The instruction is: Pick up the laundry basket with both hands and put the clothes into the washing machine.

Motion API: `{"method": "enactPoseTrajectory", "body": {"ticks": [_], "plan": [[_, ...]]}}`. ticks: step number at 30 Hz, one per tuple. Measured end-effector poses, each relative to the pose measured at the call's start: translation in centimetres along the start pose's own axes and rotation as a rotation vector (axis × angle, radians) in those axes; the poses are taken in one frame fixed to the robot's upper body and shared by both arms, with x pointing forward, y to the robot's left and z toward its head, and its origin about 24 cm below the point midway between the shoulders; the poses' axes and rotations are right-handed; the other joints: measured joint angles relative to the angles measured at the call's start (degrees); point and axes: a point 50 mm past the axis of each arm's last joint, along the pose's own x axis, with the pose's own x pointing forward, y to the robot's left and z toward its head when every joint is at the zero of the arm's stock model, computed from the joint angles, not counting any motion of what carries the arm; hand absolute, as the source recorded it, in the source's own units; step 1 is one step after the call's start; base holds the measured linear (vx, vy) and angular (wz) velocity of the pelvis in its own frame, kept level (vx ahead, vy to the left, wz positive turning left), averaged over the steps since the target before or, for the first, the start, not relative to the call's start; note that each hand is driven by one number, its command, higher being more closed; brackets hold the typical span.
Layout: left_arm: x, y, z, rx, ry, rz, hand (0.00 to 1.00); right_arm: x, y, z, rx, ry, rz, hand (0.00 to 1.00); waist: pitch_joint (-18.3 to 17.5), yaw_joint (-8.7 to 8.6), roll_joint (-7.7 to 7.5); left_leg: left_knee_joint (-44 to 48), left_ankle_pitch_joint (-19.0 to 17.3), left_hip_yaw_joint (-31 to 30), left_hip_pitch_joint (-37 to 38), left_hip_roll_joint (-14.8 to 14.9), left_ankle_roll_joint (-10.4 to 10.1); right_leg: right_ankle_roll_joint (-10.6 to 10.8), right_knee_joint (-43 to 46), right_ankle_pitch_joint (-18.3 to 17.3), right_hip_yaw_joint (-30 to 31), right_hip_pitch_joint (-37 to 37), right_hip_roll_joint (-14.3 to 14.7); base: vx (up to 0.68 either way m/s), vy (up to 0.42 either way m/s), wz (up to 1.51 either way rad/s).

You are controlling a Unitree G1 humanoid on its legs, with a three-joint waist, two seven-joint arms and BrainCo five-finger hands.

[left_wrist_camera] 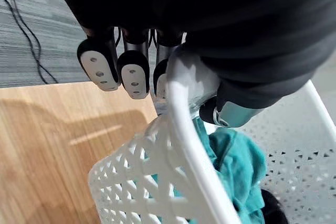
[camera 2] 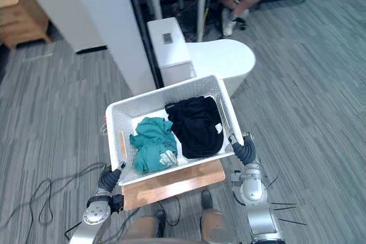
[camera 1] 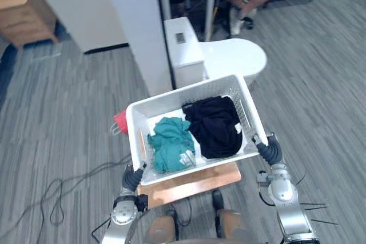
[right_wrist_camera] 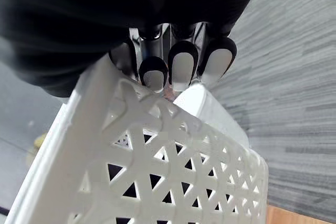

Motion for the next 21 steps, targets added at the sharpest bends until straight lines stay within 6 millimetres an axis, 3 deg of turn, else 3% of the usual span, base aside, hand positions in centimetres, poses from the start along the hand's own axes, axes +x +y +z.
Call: {"method": "enactPoseTrajectory", "body": {"ticks": [1,3,5,6,7,8,9,10,11,12,13,14,15,16,17,18,19,20,21], "plan": [[0.0,0.0,0.0,-0.002,0.001,0.002,1.0,0.0,0.0,0.0,0.0,0.001,0.001,1.0,-0.11,-0.39,-0.26,0.51,0.16,0.25,-0.02,-0.29,0.28,0.34,-0.07,0.63,0.87,-0.49,0.03,-0.03,0.111,-0.71],[0.0,0.0,0.2,-0.006,-0.006,0.012,1.0,0.5,0.1,0.6,0.006,-0.025,0.005,1.0,-0.4,0.46,-0.69,0.55,-0.29,0.27,-0.22,-1.78,1.1,0.92,-0.14,3.51,6.43,-3.27,0.82,-0.03,0.094,-1.13],[0.0,0.1,0.6,-0.011,-0.022,0.023,1.0,0.9,0.1,1.1,0.014,-0.041,0.003,1.0,-0.29,0.58,-1.27,0.63,-0.62,4.11,-0.41,-2.42,2.07,1.13,0.03,5.88,8.96,-5.43,1.08,-0.1,0.099,-1.47],[0.2,0.3,0.8,-0.021,-0.03,0.046,1.0,1.3,0.5,1.3,0.026,-0.046,0.011,1.0,-0.15,0.65,-1.64,-0.52,0.02,8.87,0.04,-2.22,4.93,-0.44,0.1,13.42,3.16,-8.95,2.54,-0.23,0.084,-2.55],[0.5,0.7,1.2,-0.021,-0.042,0.058,1.0,1.7,0.8,1.5,0.043,-0.046,0.013,1.0,0.16,1.11,-1.71,-2.88,1.0,15.05,1.0,0.3,6.09,-3.77,-4.59,20.03,-9.22,-8.25,2.84,-0.25,0.01,-2.55],[0.7,0.8,1.4,-0.02,-0.049,0.062,1.0,1.8,1.1,1.5,0.055,-0.04,0.016,1.0,0.76,0.77,-2.28,-3.65,1.42,17.91,2.39,0.46,6.27,-7.76,-0.69,14.35,-17.57,-8.39,1.98,-0.24,-0.019,-2.48],[0.6,0.8,1.3,-0.027,-0.043,0.067,1.0,1.9,1.3,1.2,0.06,-0.026,0.021,1.0,0.73,0.72,-2.64,-4.91,1.63,24.71,4.76,1.73,6.3,-12.26,10.24,0.37,-29.39,-7.82,0.25,-0.2,0.002,-2.66],[0.4,0.8,1.0,-0.047,-0.027,0.084,1.0,2.2,1.5,0.9,0.056,-0.014,0.034,1.0,0.68,1.22,-1.76,-5.79,1.63,31.58,7.15,3.75,6.3,-14.14,19.23,-7.24,-37.06,-5.63,-1.56,-0.2,0.054,-3.45],[0.5,0.9,1.0,-0.052,-0.027,0.089,1.0,2.5,1.8,0.7,0.053,0.0,0.045,1.0,0.18,1.7,-1.21,-6.35,1.59,37.33,8.41,5.5,5.93,-10.64,23.17,-11.34,-41.46,-2.52,-4.3,-0.17,0.052,-2.93],[0.5,0.9,1.1,-0.051,-0.032,0.089,1.0,2.5,1.9,0.7,0.054,0.0,0.047,1.0,-0.29,1.83,-1.42,-6.4,1.25,39.36,8.37,5.92,5.24,-8.0,22.98,-12.57,-41.38,-1.3,-5.46,-0.13,-0.005,-2.64],[0.6,0.9,1.3,-0.05,-0.039,0.088,1.0,2.5,1.9,0.7,0.062,0.0,0.051,1.0,-1.21,1.86,-2.72,-5.22,0.04,43.69,7.71,6.71,3.72,-3.15,19.43,-14.39,-37.25,0.64,-7.34,-0.07,-0.073,-1.86],[0.7,0.9,1.4,-0.05,-0.043,0.087,1.0,2.5,1.9,0.7,0.063,0.001,0.051,1.0,-1.57,1.7,-3.35,-2.98,-1.1,45.69,6.96,7.77,2.9,-2.4,17.11,-14.79,-33.94,1.61,-7.81,-0.01,-0.177,-2.11],[0.8,0.6,1.5,-0.057,-0.043,0.081,1.0,2.5,1.8,0.5,0.058,0.004,0.056,1.0,-1.79,1.54,-3.55,3.72,-3.8,49.24,6.09,11.42,1.93,-0.37,12.2,-14.6,-30.34,3.98,-7.14,0.07,-0.188,-1.72],[0.8,0.3,1.2,-0.059,-0.026,0.076,1.0,2.5,1.8,0.1,0.048,0.021,0.065,1.0,-1.28,1.32,-2.66,8.99,-4.41,49.99,6.07,15.56,2.76,-1.52,10.97,-13.5,-28.07,4.46,-4.48,0.15,-0.303,-2.22],[0.3,0.0,0.5,-0.059,0.011,0.066,1.0,1.9,1.7,-1.0,0.032,0.068,0.092,1.0,-1.11,1.11,-2.06,18.5,-3.76,45.59,6.27,21.5,4.48,-3.49,9.9,-12.32,-24.31,6.94,-0.23,0.19,-0.269,-1.9],[-0.1,-0.2,0.0,-0.059,0.034,0.059,1.0,1.4,1.6,-1.5,0.023,0.085,0.098,1.0,-1.02,0.84,-1.93,24.65,-1.29,37.76,4.23,23.04,8.22,-4.15,8.06,-12.16,-22.11,10.02,1.71,0.22,-0.235,-1.72],[-0.3,-0.6,-0.2,-0.063,0.042,0.049,1.0,1.1,1.1,-1.8,0.024,0.093,0.092,1.0,-0.99,1.29,-1.71,28.17,-0.47,27.12,1.78,20.35,7.37,-4.72,6.54,-12.43,-20.08,12.2,2.3,0.18,-0.076,-0.99],[-0.4,-0.7,-0.2,-0.07,0.043,0.048,1.0,1.1,1.0,-1.8,0.028,0.09,0.087,1.0,-1.02,1.55,-1.54,28.86,-1.16,22.38,0.4,17.98,6.16,-5.35,6.04,-12.84,-18.94,12.55,2.36,0.2,0.038,-0.98],[-0.3,-0.8,0.0,-0.078,0.039,0.05,1.0,1.1,0.8,-1.4,0.035,0.075,0.08,1.0,-1.16,2.44,-1.35,27.76,-2.68,14.48,-3.49,12.04,4.04,-5.69,4.62,-13.1,-16.48,12.93,1.99,0.16,0.072,-0.77]]}}
